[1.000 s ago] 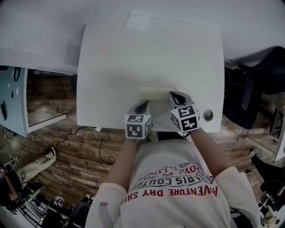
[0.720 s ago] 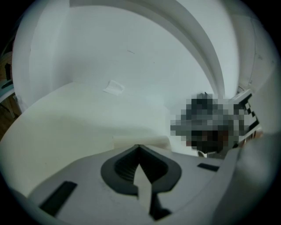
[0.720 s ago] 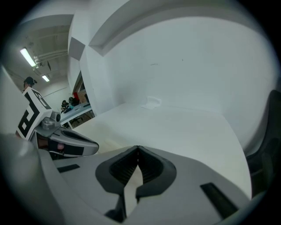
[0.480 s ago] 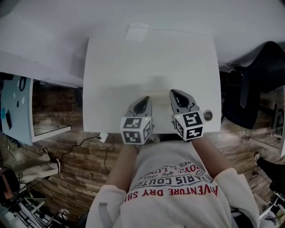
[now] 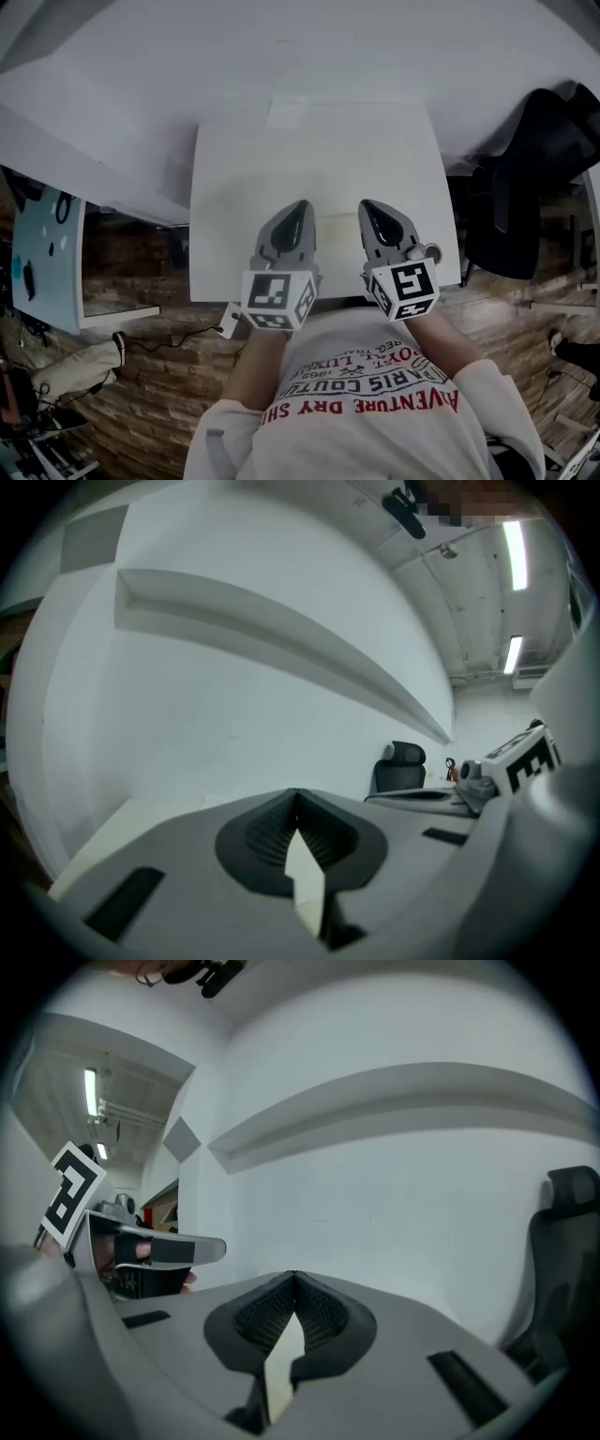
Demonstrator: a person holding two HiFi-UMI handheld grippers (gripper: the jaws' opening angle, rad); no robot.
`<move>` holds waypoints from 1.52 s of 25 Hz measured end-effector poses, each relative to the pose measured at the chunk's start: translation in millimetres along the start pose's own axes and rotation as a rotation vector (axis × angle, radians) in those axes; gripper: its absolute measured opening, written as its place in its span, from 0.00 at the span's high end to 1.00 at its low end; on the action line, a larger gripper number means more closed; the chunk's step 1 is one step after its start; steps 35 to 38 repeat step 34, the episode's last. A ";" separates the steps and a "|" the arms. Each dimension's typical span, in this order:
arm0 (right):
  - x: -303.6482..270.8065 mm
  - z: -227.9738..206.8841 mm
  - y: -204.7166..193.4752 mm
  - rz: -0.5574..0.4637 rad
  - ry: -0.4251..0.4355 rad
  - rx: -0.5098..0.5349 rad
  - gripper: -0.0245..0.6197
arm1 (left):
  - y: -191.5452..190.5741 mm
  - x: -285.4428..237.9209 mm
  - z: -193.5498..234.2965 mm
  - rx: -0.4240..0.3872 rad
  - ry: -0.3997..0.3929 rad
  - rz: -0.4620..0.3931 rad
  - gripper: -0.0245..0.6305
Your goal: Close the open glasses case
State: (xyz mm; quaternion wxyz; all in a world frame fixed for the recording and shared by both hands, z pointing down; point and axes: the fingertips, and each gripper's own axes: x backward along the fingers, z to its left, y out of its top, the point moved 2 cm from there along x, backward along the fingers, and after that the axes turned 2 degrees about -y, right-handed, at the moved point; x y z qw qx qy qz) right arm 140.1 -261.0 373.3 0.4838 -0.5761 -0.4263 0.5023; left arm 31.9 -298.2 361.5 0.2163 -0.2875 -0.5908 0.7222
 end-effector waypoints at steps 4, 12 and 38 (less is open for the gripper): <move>12.2 11.1 16.3 -0.040 0.003 0.007 0.95 | 18.1 13.0 -3.9 -0.023 -0.021 -0.050 0.97; 24.5 25.7 10.1 -0.006 0.003 0.003 0.95 | 11.9 26.1 -4.7 -0.047 -0.016 -0.041 0.97; 26.8 20.3 -2.0 0.034 0.002 -0.007 0.94 | -4.8 21.9 -10.1 -0.018 -0.013 0.009 0.97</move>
